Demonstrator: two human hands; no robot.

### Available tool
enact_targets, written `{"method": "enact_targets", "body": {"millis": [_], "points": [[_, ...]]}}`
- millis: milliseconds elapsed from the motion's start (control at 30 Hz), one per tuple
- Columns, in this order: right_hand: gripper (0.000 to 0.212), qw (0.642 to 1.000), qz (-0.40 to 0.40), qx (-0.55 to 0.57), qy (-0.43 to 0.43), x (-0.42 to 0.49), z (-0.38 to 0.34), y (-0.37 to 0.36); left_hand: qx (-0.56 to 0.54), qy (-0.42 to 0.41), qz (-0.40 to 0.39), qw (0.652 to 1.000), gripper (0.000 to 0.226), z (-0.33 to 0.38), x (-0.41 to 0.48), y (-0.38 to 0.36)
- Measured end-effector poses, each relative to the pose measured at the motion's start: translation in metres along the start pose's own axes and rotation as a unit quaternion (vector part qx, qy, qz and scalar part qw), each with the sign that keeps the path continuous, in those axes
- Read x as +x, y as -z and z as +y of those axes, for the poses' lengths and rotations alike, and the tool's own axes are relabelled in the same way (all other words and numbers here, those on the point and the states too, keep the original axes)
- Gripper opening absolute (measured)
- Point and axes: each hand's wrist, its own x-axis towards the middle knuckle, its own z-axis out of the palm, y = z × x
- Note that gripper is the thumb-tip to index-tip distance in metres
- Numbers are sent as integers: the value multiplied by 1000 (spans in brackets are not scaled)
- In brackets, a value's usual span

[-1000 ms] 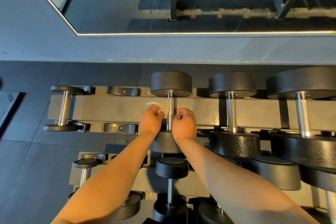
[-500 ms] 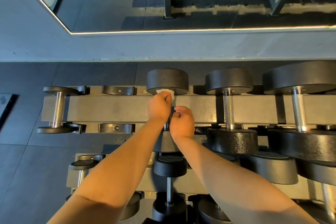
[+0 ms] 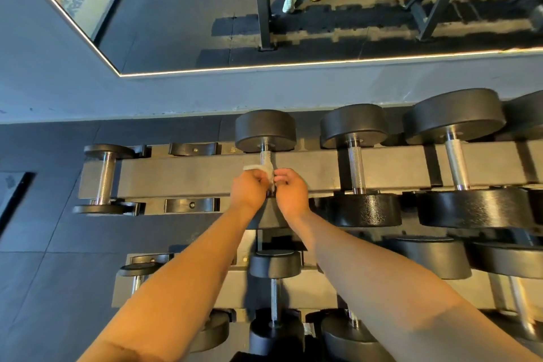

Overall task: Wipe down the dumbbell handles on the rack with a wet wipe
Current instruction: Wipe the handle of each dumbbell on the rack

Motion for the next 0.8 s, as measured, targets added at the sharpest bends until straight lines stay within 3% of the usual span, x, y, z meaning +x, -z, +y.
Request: {"method": "enact_targets", "body": {"millis": [100,300,533,700,800], "points": [[26,998,-13,51,30,-25,0,20,-21,-56,-8,998,16,9,-30,-3],[23,994,-3,107,7,-79,11,66,-91,-106,-8,990,10,25,-98,-26],[14,998,18,58,-28,-147,53,104,-150,-45,-40,987,4,2,-173,-63],[20,998,36,23,-39,-194,86,123,-227,57,-30,972,16,-10,-233,-85],[22,995,52,65,-45,-223,99,133,-262,62,-18,963,29,-16,-261,-94]]}}
